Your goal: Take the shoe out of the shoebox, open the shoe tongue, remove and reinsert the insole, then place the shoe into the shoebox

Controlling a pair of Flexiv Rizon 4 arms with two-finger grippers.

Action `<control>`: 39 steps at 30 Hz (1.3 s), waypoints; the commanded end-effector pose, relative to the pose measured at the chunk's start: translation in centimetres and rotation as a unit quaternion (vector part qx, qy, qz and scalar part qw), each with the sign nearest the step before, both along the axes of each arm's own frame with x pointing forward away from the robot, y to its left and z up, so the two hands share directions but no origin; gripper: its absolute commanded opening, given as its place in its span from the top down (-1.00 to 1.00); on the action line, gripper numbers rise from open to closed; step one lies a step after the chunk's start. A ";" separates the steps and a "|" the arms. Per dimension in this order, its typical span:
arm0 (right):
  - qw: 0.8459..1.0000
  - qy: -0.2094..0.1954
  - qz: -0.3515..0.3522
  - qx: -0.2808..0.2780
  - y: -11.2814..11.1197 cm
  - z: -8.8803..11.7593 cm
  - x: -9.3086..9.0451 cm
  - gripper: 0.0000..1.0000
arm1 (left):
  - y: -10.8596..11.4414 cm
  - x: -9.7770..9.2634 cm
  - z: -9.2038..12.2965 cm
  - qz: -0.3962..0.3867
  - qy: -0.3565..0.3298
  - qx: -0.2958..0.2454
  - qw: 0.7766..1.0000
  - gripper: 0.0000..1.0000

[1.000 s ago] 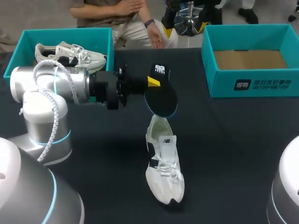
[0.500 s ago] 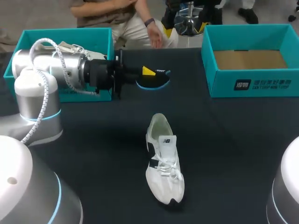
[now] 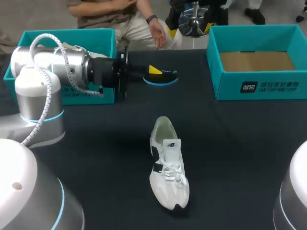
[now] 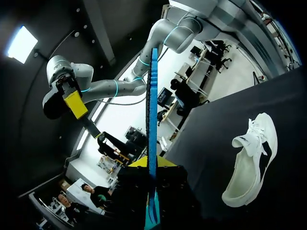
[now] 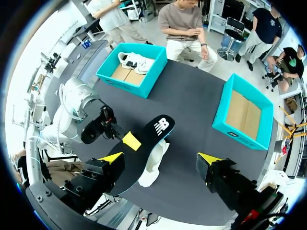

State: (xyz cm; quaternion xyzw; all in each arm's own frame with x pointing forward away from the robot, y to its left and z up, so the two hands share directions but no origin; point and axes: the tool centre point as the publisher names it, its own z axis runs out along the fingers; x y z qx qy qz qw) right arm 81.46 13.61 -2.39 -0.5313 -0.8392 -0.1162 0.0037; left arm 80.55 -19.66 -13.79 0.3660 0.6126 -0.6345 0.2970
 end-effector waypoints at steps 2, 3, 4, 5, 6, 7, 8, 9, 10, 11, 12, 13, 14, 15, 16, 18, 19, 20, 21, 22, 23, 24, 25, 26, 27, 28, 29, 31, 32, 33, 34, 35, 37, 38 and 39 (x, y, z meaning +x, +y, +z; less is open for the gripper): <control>1.000 0.001 0.000 0.000 0.0 0.0 0.1 -1.00 | 0.1 -0.3 -0.5 0.003 -0.001 -0.004 1.000 1.00; 1.000 0.001 0.000 0.000 0.0 0.0 0.1 -1.00 | 0.1 -0.3 -0.5 0.003 -0.001 -0.004 1.000 1.00; 1.000 0.001 0.000 0.000 0.0 0.0 0.1 -1.00 | 0.1 -0.3 -0.5 0.003 -0.001 -0.004 1.000 1.00; 1.000 0.001 0.000 0.000 0.0 0.0 0.1 -1.00 | 0.1 -0.3 -0.5 0.003 -0.001 -0.004 1.000 1.00; 1.000 0.001 0.000 0.000 0.0 0.0 0.1 -1.00 | 0.1 -0.3 -0.5 0.003 -0.001 -0.004 1.000 1.00; 1.000 0.001 0.000 0.000 0.0 0.0 0.1 -1.00 | 0.1 -0.3 -0.5 0.003 -0.001 -0.004 1.000 1.00; 1.000 0.001 0.000 0.000 0.0 0.0 0.1 -1.00 | 0.1 -0.3 -0.5 0.003 -0.001 -0.004 1.000 1.00; 1.000 0.001 0.000 0.000 0.0 0.0 0.1 -1.00 | 0.1 -0.3 -0.5 0.003 -0.001 -0.004 1.000 1.00; 1.000 0.001 0.000 0.000 0.0 0.0 0.1 -1.00 | 0.1 -0.3 -0.5 0.003 -0.001 -0.004 1.000 1.00; 1.000 0.001 0.000 0.000 0.0 0.0 0.1 -1.00 | 0.1 -0.3 -0.5 0.003 -0.001 -0.004 1.000 1.00; 1.000 0.001 0.000 0.000 0.0 0.0 0.1 -1.00 | 0.1 -0.3 -0.5 0.003 -0.001 -0.004 1.000 1.00; 1.000 0.001 0.000 0.000 0.0 0.0 0.1 -1.00 | 0.0 -0.1 -0.1 0.003 0.027 0.006 1.000 1.00; 1.000 0.001 0.000 0.000 0.0 0.0 0.1 -1.00 | 0.0 -0.1 0.1 -0.005 0.038 0.005 0.999 1.00; 1.000 0.001 0.000 0.000 0.0 0.0 0.1 -1.00 | 0.0 0.0 0.4 -0.013 0.062 0.005 0.998 1.00; 1.000 0.001 0.000 0.000 0.0 0.0 0.1 -1.00 | -0.1 -0.1 0.6 -0.017 0.078 0.011 0.997 1.00; 1.000 0.001 0.000 0.000 0.0 0.0 0.1 -1.00 | -0.2 -0.3 0.7 -0.020 0.109 0.016 0.994 1.00; 1.000 0.001 0.000 0.000 0.0 0.0 0.1 -1.00 | -0.3 -0.3 0.7 -0.022 0.122 0.013 0.992 1.00; 1.000 0.001 0.000 0.000 0.0 0.0 0.1 -1.00 | -0.3 -0.3 0.7 -0.021 0.137 0.014 0.990 1.00; 1.000 0.001 0.000 0.000 0.0 0.0 0.1 -1.00 | -0.4 -0.3 0.8 -0.014 0.152 0.023 0.988 1.00; 1.000 0.001 0.000 0.000 0.0 0.0 0.1 -1.00 | -0.4 -0.2 0.8 -0.018 0.168 0.020 0.986 1.00; 1.000 0.001 0.000 0.000 0.0 0.0 0.1 -1.00 | -0.4 -0.1 0.9 -0.011 0.188 0.020 0.982 1.00; 1.000 0.001 0.000 0.000 0.0 0.0 0.1 -1.00 | -0.5 0.1 0.9 -0.008 0.205 0.029 0.978 1.00; 1.000 0.001 0.000 0.000 0.0 0.0 0.1 -1.00 | -0.4 0.2 0.9 -0.016 0.224 0.019 0.974 1.00; 1.000 0.001 0.000 0.000 0.0 0.0 0.1 -1.00 | -0.3 0.3 0.9 -0.006 0.242 0.016 0.970 1.00; 1.000 0.001 0.000 0.000 0.0 0.0 0.1 -1.00 | -0.3 0.5 0.9 -0.008 0.264 0.021 0.964 1.00; 1.000 0.001 0.000 0.000 0.0 0.0 0.1 -1.00 | -0.1 0.6 0.9 -0.021 0.281 0.012 0.959 1.00; 1.000 0.001 0.000 0.000 0.0 0.0 0.1 -1.00 | 0.0 0.6 0.9 -0.004 0.286 0.016 0.958 1.00; 1.000 0.001 0.000 0.000 0.0 0.0 0.1 -1.00 | -0.2 0.8 0.8 -0.017 0.313 0.015 0.949 1.00; 1.000 0.001 0.000 0.000 0.0 0.0 0.1 -1.00 | -0.2 0.9 0.7 -0.004 0.324 0.023 0.946 1.00; 1.000 0.001 0.000 0.000 0.0 0.0 0.1 -1.00 | -0.4 0.9 0.6 -0.005 0.331 0.026 0.943 1.00; 1.000 0.001 0.000 0.000 0.0 0.0 0.1 -1.00 | -0.4 0.9 0.5 -0.016 0.338 0.022 0.941 1.00; 1.000 0.001 0.000 0.000 0.0 0.0 0.1 -1.00 | -0.4 0.9 0.5 -0.003 0.335 0.025 0.942 1.00; 1.000 0.001 0.000 0.000 0.0 0.0 0.1 -1.00 | -0.4 0.7 0.4 -0.015 0.327 0.026 0.945 1.00; 1.000 0.001 0.000 0.000 0.0 0.0 0.1 -1.00 | -0.4 0.6 0.4 -0.008 0.323 0.028 0.946 1.00; 1.000 0.001 0.000 0.000 0.0 0.0 0.1 -1.00 | -0.5 0.5 0.4 -0.011 0.317 0.025 0.948 1.00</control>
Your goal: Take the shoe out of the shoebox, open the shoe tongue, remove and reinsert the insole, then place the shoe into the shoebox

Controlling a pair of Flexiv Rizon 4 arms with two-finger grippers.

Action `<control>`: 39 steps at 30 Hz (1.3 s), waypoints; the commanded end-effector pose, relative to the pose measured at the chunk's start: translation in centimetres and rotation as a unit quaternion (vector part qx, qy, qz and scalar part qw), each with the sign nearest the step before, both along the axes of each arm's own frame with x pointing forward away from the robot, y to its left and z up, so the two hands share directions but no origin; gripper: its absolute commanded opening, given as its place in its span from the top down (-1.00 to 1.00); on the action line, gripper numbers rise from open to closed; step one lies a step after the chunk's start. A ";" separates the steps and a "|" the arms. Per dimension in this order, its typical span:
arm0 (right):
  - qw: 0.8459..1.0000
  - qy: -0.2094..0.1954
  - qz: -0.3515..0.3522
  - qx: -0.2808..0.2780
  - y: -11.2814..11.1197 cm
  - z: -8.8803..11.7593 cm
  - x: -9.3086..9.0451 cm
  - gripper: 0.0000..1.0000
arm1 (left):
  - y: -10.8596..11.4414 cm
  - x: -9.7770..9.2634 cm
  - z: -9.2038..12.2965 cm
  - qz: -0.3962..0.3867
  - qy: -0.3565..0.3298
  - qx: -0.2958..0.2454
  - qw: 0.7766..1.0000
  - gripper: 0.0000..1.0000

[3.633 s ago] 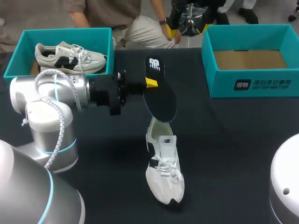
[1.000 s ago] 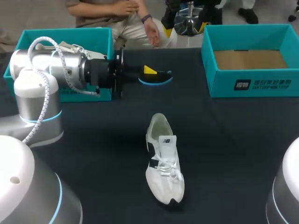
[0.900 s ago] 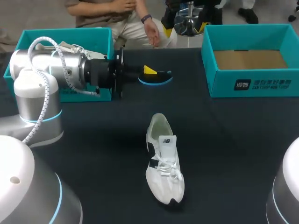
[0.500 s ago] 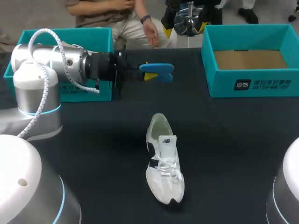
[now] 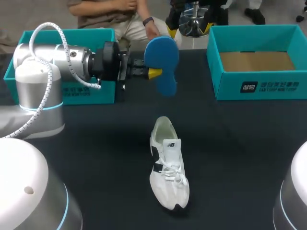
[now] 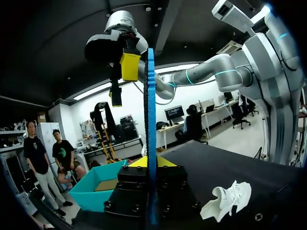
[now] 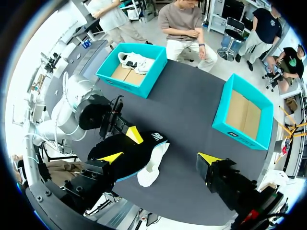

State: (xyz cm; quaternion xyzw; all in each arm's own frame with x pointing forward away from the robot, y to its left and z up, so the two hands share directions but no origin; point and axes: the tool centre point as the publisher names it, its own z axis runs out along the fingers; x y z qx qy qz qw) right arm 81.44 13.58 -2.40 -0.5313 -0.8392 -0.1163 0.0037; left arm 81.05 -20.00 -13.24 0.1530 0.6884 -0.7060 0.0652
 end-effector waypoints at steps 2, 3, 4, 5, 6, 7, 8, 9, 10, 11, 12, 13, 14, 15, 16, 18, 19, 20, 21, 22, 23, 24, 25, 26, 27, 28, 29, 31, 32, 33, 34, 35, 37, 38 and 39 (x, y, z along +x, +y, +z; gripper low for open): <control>1.000 0.001 0.000 0.000 0.0 0.0 0.1 -1.00 | -0.1 -0.2 -0.3 -0.001 -0.011 -0.001 1.000 1.00; 1.000 0.001 0.000 0.000 0.0 0.0 0.1 -1.00 | -0.1 -0.2 -0.3 0.000 -0.014 -0.001 1.000 1.00; 1.000 0.001 0.000 0.000 0.0 0.0 0.1 -1.00 | -0.1 -0.3 -0.4 -0.002 -0.016 -0.003 1.000 1.00; 1.000 0.001 0.000 0.000 0.0 0.0 0.1 -1.00 | -0.1 -0.3 -0.4 0.000 -0.018 -0.003 1.000 1.00; 1.000 0.001 0.000 0.000 0.0 0.0 0.1 -1.00 | -0.1 -0.4 -0.5 0.000 -0.019 -0.001 1.000 1.00; 1.000 0.001 0.000 0.000 0.0 0.0 0.1 -1.00 | -0.2 -0.4 -0.5 -0.001 -0.021 -0.001 1.000 1.00; 1.000 0.001 0.000 0.000 0.0 0.0 0.1 -1.00 | -0.2 -0.4 -0.6 0.004 -0.028 -0.001 1.000 1.00; 1.000 0.001 0.000 0.000 0.0 0.0 0.1 -1.00 | -0.2 -0.4 -0.6 0.002 -0.029 0.000 1.000 1.00; 1.000 0.000 -0.001 -0.003 -0.3 0.2 0.0 -1.00 | -0.3 -0.5 -0.6 0.001 -0.029 0.000 1.000 1.00; 1.000 -0.001 -0.003 -0.006 -0.7 0.3 0.0 -1.00 | -0.3 -0.5 -0.6 0.001 -0.032 0.001 0.999 1.00; 1.000 -0.004 -0.009 -0.009 -1.0 0.5 -0.1 -1.00 | -0.3 -0.6 -0.6 0.002 -0.034 0.001 0.999 1.00; 1.000 -0.007 -0.011 -0.009 -1.4 0.8 -0.2 -1.00 | -0.3 -0.6 -0.6 0.000 -0.034 0.001 0.999 1.00; 1.000 -0.011 -0.015 -0.012 -1.7 1.2 -0.3 -1.00 | -0.3 -0.6 -0.6 0.000 -0.035 0.000 0.999 1.00; 1.000 -0.014 -0.019 -0.013 -2.0 1.5 -0.4 -1.00 | -0.3 -0.6 -0.6 0.002 -0.036 0.000 0.999 1.00; 0.999 -0.017 -0.024 -0.015 -2.4 1.8 -0.6 -1.00 | -0.3 -0.6 -0.7 0.002 -0.035 0.000 0.999 1.00; 0.999 -0.020 -0.028 -0.016 -3.0 2.2 -0.8 -1.00 | -0.3 -0.3 -0.8 0.002 -0.031 0.002 1.000 1.00; 0.999 -0.021 -0.029 -0.017 -3.1 2.3 -0.8 -1.00 | -0.3 -0.2 -0.9 0.004 -0.030 0.003 1.000 1.00; 0.999 -0.021 -0.029 -0.018 -3.2 2.6 -0.8 -1.00 | -0.4 -0.1 -1.0 0.002 -0.024 0.006 1.000 1.00; 0.999 -0.022 -0.029 -0.020 -3.2 2.8 -0.8 -1.00 | -0.4 0.0 -1.1 0.001 -0.020 0.006 1.000 1.00; 0.999 -0.024 -0.028 -0.021 -3.2 2.9 -0.8 -1.00 | -0.5 0.2 -1.2 0.003 -0.019 0.007 1.000 1.00; 0.999 -0.025 -0.028 -0.022 -3.2 3.0 -0.7 -1.00 | -0.7 0.4 -1.3 0.003 -0.013 0.012 1.000 1.00; 0.999 -0.026 -0.026 -0.023 -3.1 3.2 -0.7 -1.00 | -0.8 0.6 -1.4 -0.001 -0.006 0.012 1.000 1.00; 0.999 -0.026 -0.026 -0.023 -3.1 3.3 -0.6 -1.00 | -1.0 0.8 -1.5 0.003 -0.007 0.014 1.000 1.00; 0.999 -0.027 -0.026 -0.024 -3.1 3.4 -0.5 -1.00 | -1.1 0.9 -1.5 0.000 0.000 0.017 1.000 1.00; 0.999 -0.026 -0.027 -0.025 -3.0 3.6 -0.4 -1.00 | -1.2 1.0 -1.6 -0.004 0.008 0.021 1.000 1.00; 0.999 -0.026 -0.027 -0.025 -3.0 3.6 -0.4 -1.00 | -1.2 1.1 -1.6 -0.003 0.013 0.026 1.000 1.00; 0.999 -0.026 -0.027 -0.025 -3.0 3.6 -0.4 -1.00 | -1.3 1.2 -1.6 -0.002 0.016 0.031 0.999 1.00; 0.999 -0.026 -0.027 -0.025 -3.0 3.6 -0.4 -1.00 | -1.3 1.0 -1.5 -0.008 -0.005 0.014 1.000 1.00; 0.999 -0.026 -0.027 -0.025 -3.0 3.6 -0.4 -1.00 | -1.3 1.0 -1.5 -0.008 -0.005 0.014 1.000 1.00; 0.999 -0.026 -0.027 -0.025 -3.0 3.6 -0.4 -1.00 | -1.3 1.0 -1.5 -0.008 -0.005 0.014 1.000 1.00; 0.999 -0.026 -0.027 -0.025 -3.0 3.6 -0.4 -1.00 | -1.3 1.0 -1.5 -0.008 -0.005 0.014 1.000 1.00; 0.999 -0.026 -0.027 -0.025 -3.0 3.6 -0.4 -1.00 | -1.3 1.0 -1.5 -0.008 -0.005 0.014 1.000 1.00; 0.999 -0.026 -0.027 -0.025 -3.0 3.6 -0.4 -1.00 | -1.3 1.0 -1.5 -0.008 -0.005 0.014 1.000 1.00; 0.999 -0.026 -0.027 -0.025 -3.0 3.6 -0.4 -1.00 | -1.3 1.0 -1.5 -0.008 -0.005 0.014 1.000 1.00; 0.999 -0.026 -0.027 -0.025 -3.0 3.6 -0.4 -1.00 | -1.3 1.0 -1.5 -0.008 -0.005 0.014 1.000 1.00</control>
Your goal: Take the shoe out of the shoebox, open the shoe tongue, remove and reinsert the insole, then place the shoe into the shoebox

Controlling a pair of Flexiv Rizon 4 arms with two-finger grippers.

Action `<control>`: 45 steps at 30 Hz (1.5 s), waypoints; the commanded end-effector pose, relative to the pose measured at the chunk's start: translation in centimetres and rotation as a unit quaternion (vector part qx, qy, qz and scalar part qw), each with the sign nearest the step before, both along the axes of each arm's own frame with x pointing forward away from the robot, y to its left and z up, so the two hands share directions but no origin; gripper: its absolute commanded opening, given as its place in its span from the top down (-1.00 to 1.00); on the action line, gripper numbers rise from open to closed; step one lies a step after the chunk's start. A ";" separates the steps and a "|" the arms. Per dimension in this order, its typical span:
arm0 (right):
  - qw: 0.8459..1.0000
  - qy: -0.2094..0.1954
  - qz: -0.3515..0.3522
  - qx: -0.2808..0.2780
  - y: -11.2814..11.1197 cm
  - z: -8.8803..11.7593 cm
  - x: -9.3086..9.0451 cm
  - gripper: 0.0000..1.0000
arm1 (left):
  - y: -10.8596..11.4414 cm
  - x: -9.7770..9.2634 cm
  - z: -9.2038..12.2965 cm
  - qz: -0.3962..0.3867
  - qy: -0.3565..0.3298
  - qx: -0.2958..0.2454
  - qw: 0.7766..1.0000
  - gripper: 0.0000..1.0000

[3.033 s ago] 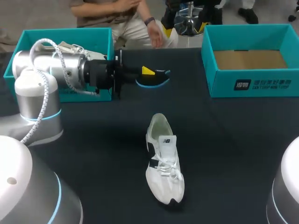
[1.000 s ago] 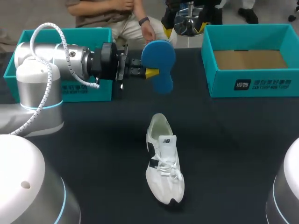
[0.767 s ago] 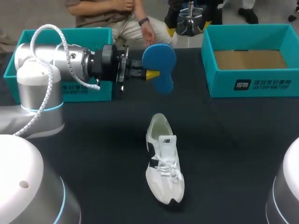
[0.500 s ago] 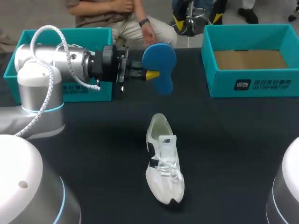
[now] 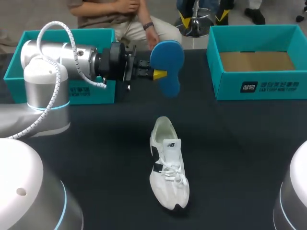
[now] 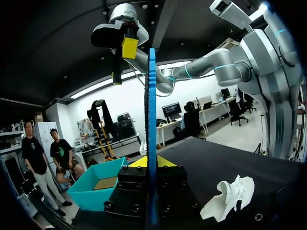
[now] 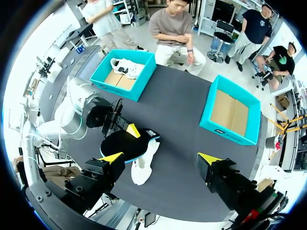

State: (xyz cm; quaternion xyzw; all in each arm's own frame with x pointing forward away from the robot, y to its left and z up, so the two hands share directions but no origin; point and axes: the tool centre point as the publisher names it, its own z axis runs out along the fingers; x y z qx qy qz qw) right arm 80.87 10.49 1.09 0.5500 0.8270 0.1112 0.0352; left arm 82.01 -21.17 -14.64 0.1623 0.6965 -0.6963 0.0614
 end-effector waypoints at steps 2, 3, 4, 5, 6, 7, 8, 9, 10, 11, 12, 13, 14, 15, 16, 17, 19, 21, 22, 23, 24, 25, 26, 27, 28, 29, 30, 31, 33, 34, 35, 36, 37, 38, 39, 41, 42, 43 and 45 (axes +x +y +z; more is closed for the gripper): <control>1.000 0.002 -0.001 -0.001 0.1 0.1 0.1 -1.00 | -0.1 0.0 -0.1 -0.001 0.000 0.000 1.000 1.00; 1.000 0.002 -0.001 -0.001 0.1 0.1 0.1 -1.00 | -0.1 0.0 -0.1 -0.001 0.000 0.000 1.000 1.00; 1.000 0.002 -0.001 -0.001 0.1 0.1 0.1 -1.00 | -0.1 0.0 -0.1 -0.001 0.000 0.000 1.000 1.00; 1.000 0.002 -0.001 -0.001 0.1 0.1 0.1 -1.00 | -0.1 0.0 -0.1 -0.001 0.000 0.000 1.000 1.00; 1.000 0.002 -0.001 -0.001 0.1 0.1 0.1 -1.00 | -0.1 0.0 -0.1 -0.001 0.000 0.000 1.000 1.00; 1.000 0.002 -0.001 -0.001 0.1 0.1 0.1 -1.00 | 0.0 0.2 0.2 0.006 0.028 -0.001 1.000 1.00; 1.000 0.002 -0.001 -0.001 0.1 0.1 0.1 -1.00 | 0.0 0.4 0.6 0.003 0.066 0.004 0.998 1.00; 1.000 0.002 -0.001 -0.001 0.1 0.1 0.1 -1.00 | 0.0 0.4 0.8 -0.003 0.082 -0.008 0.997 1.00; 1.000 0.002 -0.001 -0.001 0.1 0.1 0.1 -1.00 | 0.1 0.4 1.0 0.003 0.097 -0.003 0.995 1.00; 1.000 0.002 -0.001 -0.001 0.1 0.1 0.1 -1.00 | 0.0 0.5 1.1 0.003 0.114 -0.004 0.993 1.00; 1.000 0.002 -0.001 -0.001 0.1 0.1 0.1 -1.00 | 0.1 0.5 1.3 -0.008 0.132 -0.012 0.991 1.00; 1.000 0.002 -0.001 -0.001 0.1 0.1 0.1 -1.00 | 0.1 0.4 1.4 -0.006 0.144 -0.009 0.990 1.00; 1.000 0.002 -0.001 -0.001 0.1 0.1 0.1 -1.00 | 0.2 0.4 1.3 0.003 0.160 -0.009 0.987 1.00; 1.000 0.002 -0.001 -0.001 0.1 0.1 0.1 -1.00 | 0.1 0.4 1.3 -0.010 0.179 -0.009 0.984 1.00; 1.000 0.002 -0.001 -0.001 0.1 0.1 0.1 -1.00 | 0.1 0.4 1.3 -0.003 0.198 -0.001 0.980 1.00; 1.000 0.002 -0.001 -0.001 0.1 0.1 0.1 -1.00 | 0.1 0.4 1.4 0.005 0.206 0.003 0.979 1.00; 1.000 0.002 -0.001 -0.001 0.1 0.1 0.1 -1.00 | -0.2 0.4 1.6 0.009 0.237 0.016 0.971 1.00; 1.000 0.002 -0.001 -0.001 0.1 0.1 0.1 -1.00 | -0.4 0.5 1.7 0.013 0.262 0.022 0.965 1.00; 1.000 0.002 -0.001 -0.001 0.1 0.1 0.1 -1.00 | -0.6 0.7 1.9 0.020 0.286 0.033 0.957 1.00; 1.000 0.002 -0.001 -0.001 0.1 0.1 0.1 -1.00 | -0.7 0.9 2.0 0.024 0.298 0.043 0.953 1.00; 1.000 0.002 -0.001 -0.001 0.1 0.1 0.1 -1.00 | -0.6 1.0 2.0 0.024 0.308 0.038 0.950 1.00; 1.000 0.002 -0.001 -0.001 0.1 0.1 0.1 -1.00 | -0.7 1.2 2.2 0.034 0.328 0.052 0.943 1.00; 1.000 0.002 -0.001 -0.001 0.1 0.1 0.1 -1.00 | -0.8 1.4 2.2 0.026 0.349 0.064 0.935 1.00; 1.000 0.002 -0.001 -0.001 0.1 0.1 0.1 -1.00 | -0.7 1.5 2.4 0.027 0.351 0.052 0.935 1.00; 1.000 0.002 -0.001 -0.001 0.1 0.1 0.1 -1.00 | -0.6 1.6 2.5 0.036 0.364 0.059 0.929 1.00; 1.000 0.002 -0.001 -0.001 0.1 0.1 0.1 -1.00 | -0.6 1.7 2.5 0.025 0.383 0.067 0.921 1.00; 1.000 0.002 -0.001 -0.001 0.1 0.1 0.1 -1.00 | -0.4 1.7 2.6 0.018 0.385 0.058 0.921 1.00; 1.000 0.002 -0.001 -0.001 0.1 0.1 0.1 -1.00 | -0.2 1.7 2.6 0.032 0.387 0.059 0.920 1.00; 1.000 0.002 -0.001 -0.001 0.1 0.1 0.1 -1.00 | -0.1 1.8 2.5 0.013 0.404 0.063 0.912 1.00; 1.000 0.002 -0.001 -0.001 0.1 0.1 0.1 -1.00 | -0.1 1.8 2.4 0.023 0.394 0.063 0.917 1.00; 1.000 0.002 -0.001 -0.001 0.1 0.1 0.1 -1.00 | -0.1 1.8 2.2 0.013 0.400 0.062 0.914 1.00; 1.000 0.002 -0.001 -0.001 0.1 0.1 0.1 -1.00 | -0.1 1.8 2.2 0.013 0.400 0.062 0.914 1.00; 1.000 0.002 -0.001 -0.001 0.1 0.1 0.1 -1.00 | -0.1 1.8 2.2 0.013 0.400 0.062 0.914 1.00; 1.000 0.002 -0.001 -0.001 0.1 0.1 0.1 -1.00 | -0.1 1.8 2.2 0.013 0.400 0.062 0.914 1.00; 1.000 0.002 -0.001 -0.001 0.1 0.1 0.1 -1.00 | -0.1 1.8 2.2 0.013 0.400 0.062 0.914 1.00; 1.000 0.002 -0.001 -0.001 0.1 0.1 0.1 -1.00 | -0.1 1.8 2.2 0.013 0.400 0.062 0.914 1.00; 1.000 0.002 -0.001 -0.001 0.1 0.1 0.1 -1.00 | -0.1 1.8 2.2 0.013 0.400 0.062 0.914 1.00; 1.000 0.002 -0.001 -0.001 0.1 0.1 0.1 -1.00 | -0.1 1.8 2.2 0.013 0.400 0.062 0.914 1.00; 1.000 0.002 -0.001 -0.001 0.1 0.1 0.1 -1.00 | -0.1 1.8 2.2 0.013 0.400 0.062 0.914 1.00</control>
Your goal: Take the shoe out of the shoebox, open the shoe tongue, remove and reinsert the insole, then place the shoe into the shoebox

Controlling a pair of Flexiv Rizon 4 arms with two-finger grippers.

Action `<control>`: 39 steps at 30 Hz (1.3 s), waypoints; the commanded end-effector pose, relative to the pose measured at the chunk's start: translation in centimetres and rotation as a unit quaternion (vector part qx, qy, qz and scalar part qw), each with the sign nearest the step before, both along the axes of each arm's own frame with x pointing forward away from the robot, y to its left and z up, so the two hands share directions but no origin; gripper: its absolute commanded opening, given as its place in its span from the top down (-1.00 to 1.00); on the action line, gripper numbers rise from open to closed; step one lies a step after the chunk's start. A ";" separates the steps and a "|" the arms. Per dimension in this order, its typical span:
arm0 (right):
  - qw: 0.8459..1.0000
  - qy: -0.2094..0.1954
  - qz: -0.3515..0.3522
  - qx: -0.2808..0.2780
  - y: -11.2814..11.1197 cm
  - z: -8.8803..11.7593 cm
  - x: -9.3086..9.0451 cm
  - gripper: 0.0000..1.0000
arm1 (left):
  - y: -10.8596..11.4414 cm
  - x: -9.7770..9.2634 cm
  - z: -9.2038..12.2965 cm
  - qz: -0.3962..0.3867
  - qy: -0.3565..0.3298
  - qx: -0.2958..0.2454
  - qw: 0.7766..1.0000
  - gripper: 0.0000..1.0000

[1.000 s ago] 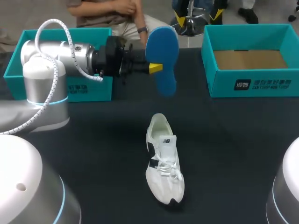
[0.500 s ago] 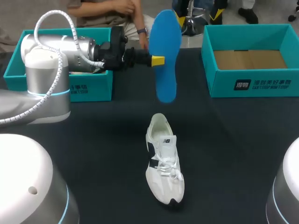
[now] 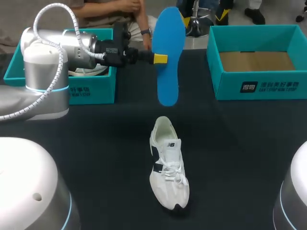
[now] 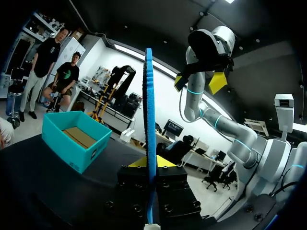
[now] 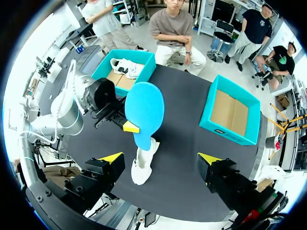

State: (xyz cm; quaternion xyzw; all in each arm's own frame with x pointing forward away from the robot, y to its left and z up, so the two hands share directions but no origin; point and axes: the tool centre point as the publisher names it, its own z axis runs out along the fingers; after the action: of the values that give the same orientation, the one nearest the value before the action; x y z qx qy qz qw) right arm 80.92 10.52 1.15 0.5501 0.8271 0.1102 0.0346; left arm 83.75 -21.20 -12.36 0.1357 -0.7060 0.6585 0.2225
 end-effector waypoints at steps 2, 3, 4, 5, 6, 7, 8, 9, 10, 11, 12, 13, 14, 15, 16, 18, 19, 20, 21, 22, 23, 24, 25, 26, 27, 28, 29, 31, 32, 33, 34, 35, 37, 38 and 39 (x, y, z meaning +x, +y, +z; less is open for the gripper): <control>1.000 0.001 -0.001 0.000 0.0 0.0 0.1 -1.00 | -0.1 0.1 -0.1 -0.002 0.000 0.001 1.000 1.00; 1.000 0.001 -0.001 0.000 0.0 0.0 0.1 -1.00 | -0.1 0.1 -0.1 -0.002 0.000 0.001 1.000 1.00; 1.000 0.001 -0.001 0.000 0.0 0.0 0.1 -1.00 | -0.1 0.1 -0.1 -0.002 0.000 0.001 1.000 1.00; 1.000 0.001 -0.001 0.000 0.0 0.0 0.1 -1.00 | 0.0 0.3 0.1 -0.002 0.022 -0.001 1.000 1.00; 1.000 0.001 -0.001 0.000 0.0 0.0 0.1 -1.00 | 0.0 0.4 0.1 -0.005 0.040 0.001 0.999 1.00; 1.000 0.001 -0.001 0.000 0.0 0.0 0.1 -1.00 | 0.0 0.4 0.1 0.001 0.052 0.004 0.999 1.00; 1.000 0.001 -0.001 0.000 0.0 0.0 0.1 -1.00 | 0.0 0.4 0.1 0.003 0.064 0.002 0.998 1.00; 1.000 0.001 -0.001 0.000 0.0 0.0 0.1 -1.00 | 0.1 0.5 0.1 -0.002 0.090 0.005 0.996 1.00; 1.000 0.001 -0.001 0.000 0.0 0.0 0.1 -1.00 | 0.1 0.6 0.2 -0.003 0.106 0.009 0.994 1.00; 1.000 0.001 -0.001 0.000 0.0 0.0 0.1 -1.00 | 0.2 0.7 0.2 -0.002 0.114 0.004 0.993 1.00; 1.000 0.001 -0.001 0.000 0.0 0.0 0.1 -1.00 | 0.2 0.7 0.2 0.002 0.133 0.012 0.991 1.00; 1.000 0.001 -0.001 0.000 0.0 0.0 0.1 -1.00 | 0.2 0.8 0.2 -0.008 0.154 0.017 0.988 1.00; 1.000 0.001 -0.001 0.000 0.0 0.0 0.1 -1.00 | 0.2 0.9 0.2 -0.012 0.163 0.012 0.986 1.00; 1.000 0.001 -0.001 0.000 0.0 0.0 0.1 -1.00 | 0.3 0.9 0.3 -0.004 0.168 0.015 0.986 1.00; 1.000 0.001 -0.001 0.000 0.0 0.0 0.1 -1.00 | 0.3 1.0 0.4 -0.013 0.188 0.022 0.982 1.00; 1.000 0.001 -0.001 0.000 0.0 0.0 0.1 -1.00 | 0.4 1.2 0.5 -0.015 0.203 0.014 0.979 1.00; 1.000 0.001 -0.001 0.000 0.0 0.0 0.1 -1.00 | 0.4 1.2 0.6 -0.013 0.218 0.022 0.975 1.00; 1.000 0.001 -0.001 0.000 0.0 0.0 0.1 -1.00 | 0.3 1.4 0.7 -0.019 0.230 0.023 0.973 1.00; 1.000 0.001 -0.001 0.000 0.0 0.0 0.1 -1.00 | 0.4 1.5 0.8 -0.011 0.232 0.019 0.972 1.00; 1.000 0.001 -0.001 0.000 0.0 0.0 0.1 -1.00 | 0.3 1.6 0.8 -0.003 0.240 0.027 0.970 1.00; 1.000 0.001 -0.001 0.000 0.0 0.0 0.1 -1.00 | 0.3 1.8 0.8 -0.010 0.255 0.031 0.966 1.00; 1.000 0.001 -0.001 0.000 0.0 0.0 0.1 -1.00 | 0.3 1.8 0.7 -0.012 0.261 0.031 0.965 1.00; 1.000 0.001 -0.001 0.000 0.0 0.0 0.1 -1.00 | 0.3 2.0 0.7 -0.003 0.262 0.034 0.964 1.00; 1.000 0.001 -0.001 0.000 0.0 0.0 0.1 -1.00 | 0.2 2.3 0.5 -0.003 0.276 0.039 0.960 1.00; 1.000 0.001 -0.001 0.000 0.0 0.0 0.1 -1.00 | 0.2 2.4 0.3 -0.008 0.283 0.036 0.958 1.00; 1.000 0.001 -0.001 0.000 0.0 0.0 0.1 -1.00 | 0.2 2.5 0.2 -0.007 0.285 0.040 0.958 1.00; 1.000 0.001 -0.001 0.000 0.0 0.0 0.1 -1.00 | 0.2 2.7 0.1 -0.003 0.290 0.043 0.956 1.00; 1.000 0.001 -0.001 0.000 0.0 0.0 0.1 -1.00 | 0.1 2.9 -0.2 -0.008 0.302 0.041 0.952 1.00; 1.000 0.001 -0.001 0.000 0.0 0.0 0.1 -1.00 | 0.1 3.0 -0.4 -0.001 0.304 0.042 0.952 1.00; 1.000 0.001 -0.001 0.000 0.0 0.0 0.1 -1.00 | 0.1 3.1 -0.6 -0.001 0.309 0.043 0.950 1.00; 1.000 0.001 -0.001 0.000 0.0 0.0 0.1 -1.00 | 0.1 3.3 -0.7 -0.002 0.313 0.042 0.949 1.00; 1.000 0.001 -0.001 0.000 0.0 0.0 0.1 -1.00 | 0.1 3.4 -0.9 0.000 0.315 0.042 0.948 1.00; 1.000 0.001 -0.001 0.000 0.0 0.0 0.1 -1.00 | 0.1 3.8 -1.1 0.002 0.319 0.042 0.947 1.00; 1.000 0.001 -0.001 0.000 0.0 0.0 0.1 -1.00 | 0.2 4.0 -1.2 0.003 0.320 0.042 0.947 1.00; 1.000 0.001 -0.001 0.000 0.0 0.0 0.1 -1.00 | 0.2 4.1 -1.2 0.006 0.322 0.043 0.946 1.00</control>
State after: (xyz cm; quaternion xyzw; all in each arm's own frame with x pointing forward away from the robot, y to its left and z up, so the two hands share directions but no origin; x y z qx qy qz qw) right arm 80.90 10.49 1.15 0.5501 0.8270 0.1106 0.0344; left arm 87.40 -20.87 -13.26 0.3552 -0.6235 0.5513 0.4255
